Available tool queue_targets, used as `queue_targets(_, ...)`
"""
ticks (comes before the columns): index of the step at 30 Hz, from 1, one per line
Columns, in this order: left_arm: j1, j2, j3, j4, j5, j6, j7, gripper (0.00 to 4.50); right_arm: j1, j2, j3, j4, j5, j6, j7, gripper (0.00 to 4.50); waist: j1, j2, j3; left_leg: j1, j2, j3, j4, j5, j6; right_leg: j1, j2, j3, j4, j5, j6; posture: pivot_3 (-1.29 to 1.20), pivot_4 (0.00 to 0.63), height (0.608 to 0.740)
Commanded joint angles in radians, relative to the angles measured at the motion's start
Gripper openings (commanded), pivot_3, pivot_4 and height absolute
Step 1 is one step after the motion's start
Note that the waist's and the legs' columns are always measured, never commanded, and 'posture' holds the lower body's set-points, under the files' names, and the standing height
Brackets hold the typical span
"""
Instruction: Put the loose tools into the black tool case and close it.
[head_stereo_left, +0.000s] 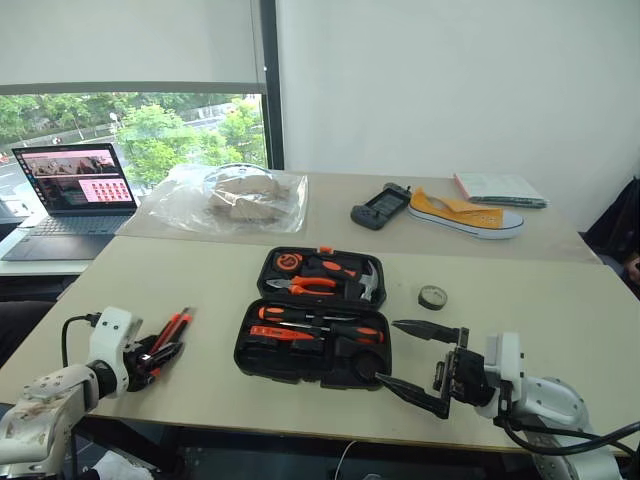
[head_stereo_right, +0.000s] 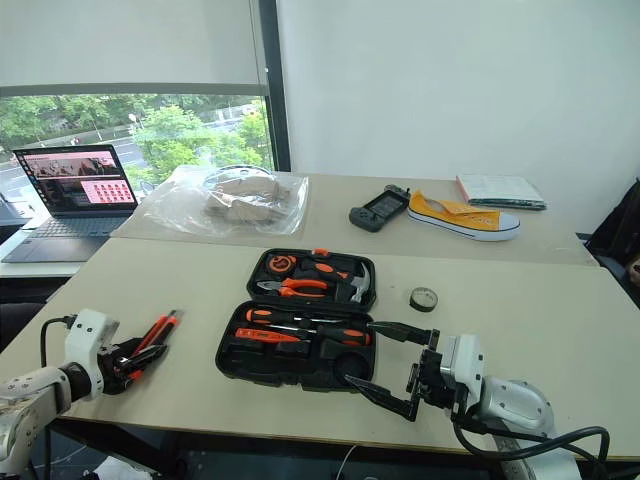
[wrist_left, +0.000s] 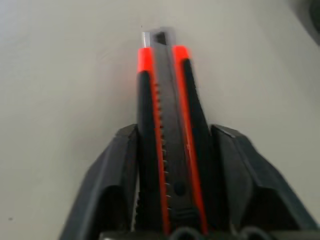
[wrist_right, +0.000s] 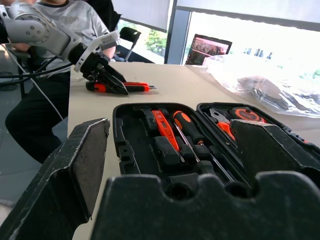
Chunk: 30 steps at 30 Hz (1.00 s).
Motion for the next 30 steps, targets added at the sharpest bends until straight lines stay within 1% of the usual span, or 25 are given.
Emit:
queue_targets(1, -0.079, 0.019, -0.015, 0.038, -0.025, -0.119, -0.12, 1.66, 0.003, -0.012, -0.031, -0.037, 0.003, -0.012, -0.011, 4.5, 0.005, 0.0, 0.0, 0.0, 0.0, 0.0, -0.001, 0.001, -0.001, 0.0, 0.0, 0.0, -0.001, -0.001, 0.001, 0.0, 0.15, 0.74)
queue_targets(3, -0.124, 0.027, -0.033, 0.05, -0.051, -0.189, -0.233, 1.66, 0.003, -0.015, -0.034, -0.037, 0.005, -0.012, -0.013, 4.5, 0.012, -0.001, 0.0, -0.001, 0.0, 0.0, -0.001, 0.001, -0.003, 0.0, 0.0, -0.001, 0.0, -0.001, 0.0, 0.0, 0.15, 0.74)
queue_targets(5, -0.163, 0.036, -0.06, 0.055, -0.072, -0.249, -0.348, 1.66, 0.002, -0.019, -0.037, -0.036, 0.006, -0.011, -0.014, 4.5, 0.017, -0.001, 0.0, -0.001, 0.0, -0.001, -0.001, 0.001, -0.004, -0.001, -0.001, -0.003, 0.0, 0.001, -0.006, 0.0, 0.15, 0.74)
queue_targets(6, -0.188, 0.042, -0.08, 0.061, -0.073, -0.291, -0.405, 1.66, 0.002, -0.02, -0.04, -0.036, 0.006, -0.01, -0.015, 4.5, 0.018, -0.001, 0.0, -0.001, 0.0, -0.001, -0.001, 0.001, -0.004, 0.0, -0.001, -0.003, -0.001, 0.001, -0.006, 0.0, 0.15, 0.74)
queue_targets(9, -0.311, 0.086, -0.237, 0.056, -0.036, -0.389, -0.638, 1.66, 0.009, -0.026, -0.049, -0.035, 0.008, -0.01, -0.014, 4.5, 0.021, -0.001, 0.001, -0.002, -0.001, 0.0, -0.002, 0.001, -0.002, 0.0, 0.0, -0.004, -0.001, 0.001, -0.006, 0.0, 0.15, 0.74)
queue_targets(11, -0.395, 0.099, -0.353, 0.075, 0.026, -0.438, -0.735, 1.66, 0.017, -0.031, -0.053, -0.037, 0.008, -0.01, -0.016, 4.5, 0.023, -0.001, 0.001, -0.003, -0.001, 0.0, -0.002, 0.001, -0.002, 0.0, 0.005, -0.006, -0.002, 0.001, -0.006, 0.0, 0.15, 0.74)
queue_targets(12, -0.425, 0.099, -0.392, 0.093, 0.051, -0.462, -0.761, 1.66, 0.02, -0.033, -0.053, -0.038, 0.008, -0.011, -0.017, 4.5, 0.022, -0.001, 0.0, -0.002, -0.001, 0.0, -0.002, 0.001, -0.002, 0.001, 0.006, -0.004, -0.003, 0.001, -0.006, 0.0, 0.15, 0.74)
queue_targets(15, -0.515, 0.062, -0.508, 0.135, 0.132, -0.5, -0.795, 1.66, 0.032, -0.032, -0.058, -0.048, 0.003, -0.009, -0.028, 4.5, 0.014, 0.0, 0.001, -0.001, -0.001, 0.0, -0.002, 0.002, -0.002, 0.001, 0.008, -0.002, -0.003, 0.0, -0.005, 0.0, 0.15, 0.74)
queue_targets(17, -0.589, 0.009, -0.597, 0.188, 0.216, -0.541, -0.788, 1.66, 0.052, -0.028, -0.061, -0.068, -0.004, -0.01, -0.045, 4.5, 0.016, 0.0, 0.001, -0.001, -0.001, 0.0, -0.002, 0.002, -0.002, 0.001, 0.009, -0.001, -0.003, 0.0, -0.005, 0.0, 0.15, 0.74)
queue_targets(19, -0.632, -0.027, -0.651, 0.231, 0.26, -0.539, -0.787, 1.66, 0.076, -0.023, -0.064, -0.09, -0.013, -0.012, -0.064, 4.5, 0.019, -0.001, 0.001, -0.002, -0.001, 0.0, -0.001, 0.002, -0.002, 0.001, 0.01, -0.001, -0.003, -0.001, -0.004, 0.0, 0.15, 0.74)
queue_targets(21, -0.654, -0.054, -0.671, 0.257, 0.278, -0.537, -0.779, 1.66, 0.093, -0.02, -0.067, -0.105, -0.019, -0.013, -0.079, 4.5, 0.018, -0.001, 0.001, -0.002, -0.002, -0.001, -0.001, 0.001, -0.001, 0.001, 0.009, -0.001, -0.003, -0.001, -0.003, 0.0, 0.15, 0.74)
queue_targets(25, -0.673, -0.086, -0.703, 0.283, 0.308, -0.533, -0.776, 1.66, 0.122, -0.018, -0.072, -0.125, -0.028, -0.016, -0.103, 4.5, 0.013, -0.001, 0.001, -0.002, -0.002, -0.001, 0.0, 0.0, 0.001, 0.001, 0.009, 0.0, -0.003, -0.005, 0.003, 0.0, 0.15, 0.74)
queue_targets(30, -0.686, -0.116, -0.743, 0.299, 0.343, -0.544, -0.779, 1.66, 0.15, -0.018, -0.072, -0.15, -0.033, -0.018, -0.122, 4.5, 0.018, -0.001, 0.001, -0.002, -0.002, -0.001, 0.0, 0.0, 0.002, 0.002, 0.008, 0.0, -0.003, -0.005, 0.004, 0.0, 0.15, 0.74)
